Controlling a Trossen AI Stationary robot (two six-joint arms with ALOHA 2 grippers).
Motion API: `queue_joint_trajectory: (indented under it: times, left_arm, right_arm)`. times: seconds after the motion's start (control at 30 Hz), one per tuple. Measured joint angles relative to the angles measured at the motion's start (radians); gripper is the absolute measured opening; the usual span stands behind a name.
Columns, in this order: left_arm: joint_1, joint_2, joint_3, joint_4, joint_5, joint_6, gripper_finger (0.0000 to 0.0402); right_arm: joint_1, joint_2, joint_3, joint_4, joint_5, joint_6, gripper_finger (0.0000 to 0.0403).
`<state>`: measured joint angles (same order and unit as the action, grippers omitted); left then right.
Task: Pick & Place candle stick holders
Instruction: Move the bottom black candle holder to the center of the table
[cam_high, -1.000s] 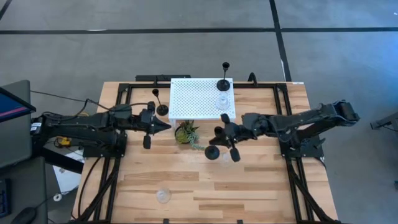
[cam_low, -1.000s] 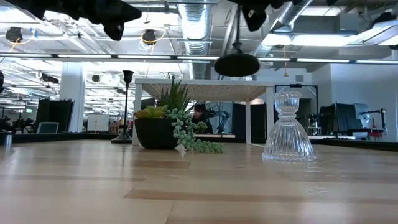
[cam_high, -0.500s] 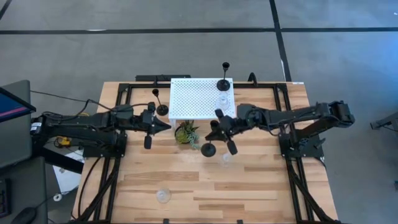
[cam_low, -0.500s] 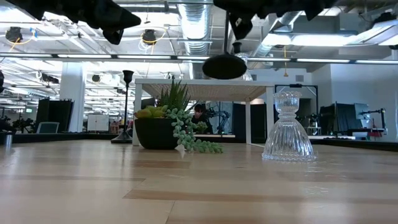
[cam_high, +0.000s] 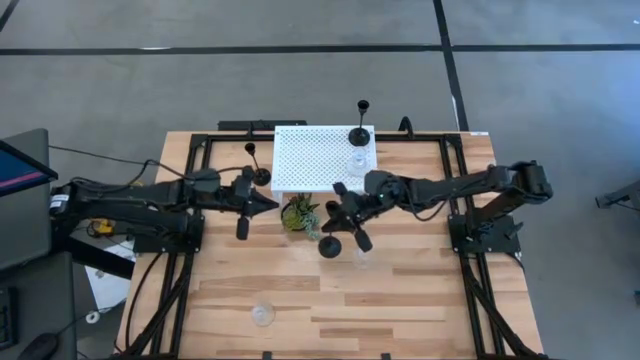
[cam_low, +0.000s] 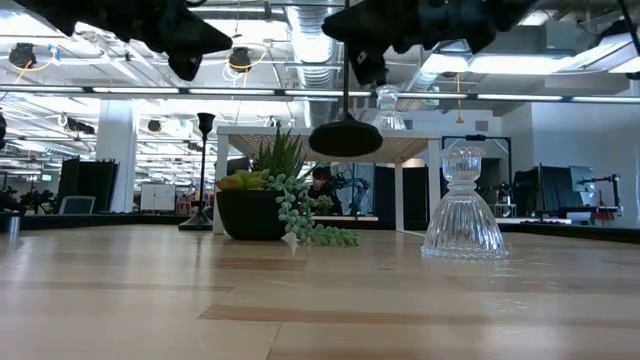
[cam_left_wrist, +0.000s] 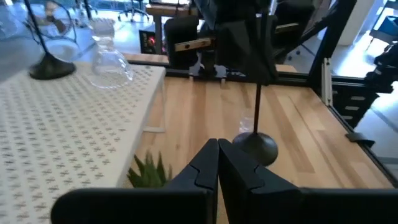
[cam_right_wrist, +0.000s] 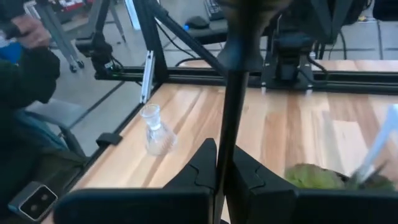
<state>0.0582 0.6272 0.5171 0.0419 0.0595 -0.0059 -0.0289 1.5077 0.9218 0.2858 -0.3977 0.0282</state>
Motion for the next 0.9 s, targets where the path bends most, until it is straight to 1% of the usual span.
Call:
queue_joint_trajectory:
  times: [0.17,0.27,0.37,0.5,0.67,0.8,0.9]
  left_arm:
    - [0.000,0.144,0.000,0.181,0.090,-0.022,0.0010]
    - [-0.001,0.218,0.000,0.320,0.106,-0.034,0.0010]
    - [0.000,0.247,0.000,0.364,0.106,-0.037,0.0010]
    - [0.000,0.246,0.000,0.370,0.106,-0.034,0.0019]
    - [0.000,0.249,0.000,0.376,0.106,-0.028,0.0057]
    - [-0.001,0.283,0.000,0.425,0.106,-0.043,0.0100]
    - [-0.001,0.320,0.000,0.490,0.106,-0.059,0.0129]
  right_arm:
    - [-0.005,0.071,0.078,0.005,0.004,0.019,0.0000]
    - [0.009,0.116,0.120,0.000,0.005,-0.006,0.0000]
    - [0.011,0.133,0.139,-0.001,-0.001,-0.010,0.0000]
    - [-0.005,0.135,0.142,-0.022,0.009,-0.013,0.0000]
    - [-0.012,0.135,0.142,-0.020,0.035,-0.030,0.0000]
    - [-0.013,0.135,0.142,-0.020,0.082,-0.036,0.0000]
    - [-0.010,0.135,0.142,-0.020,0.122,-0.039,0.0000]
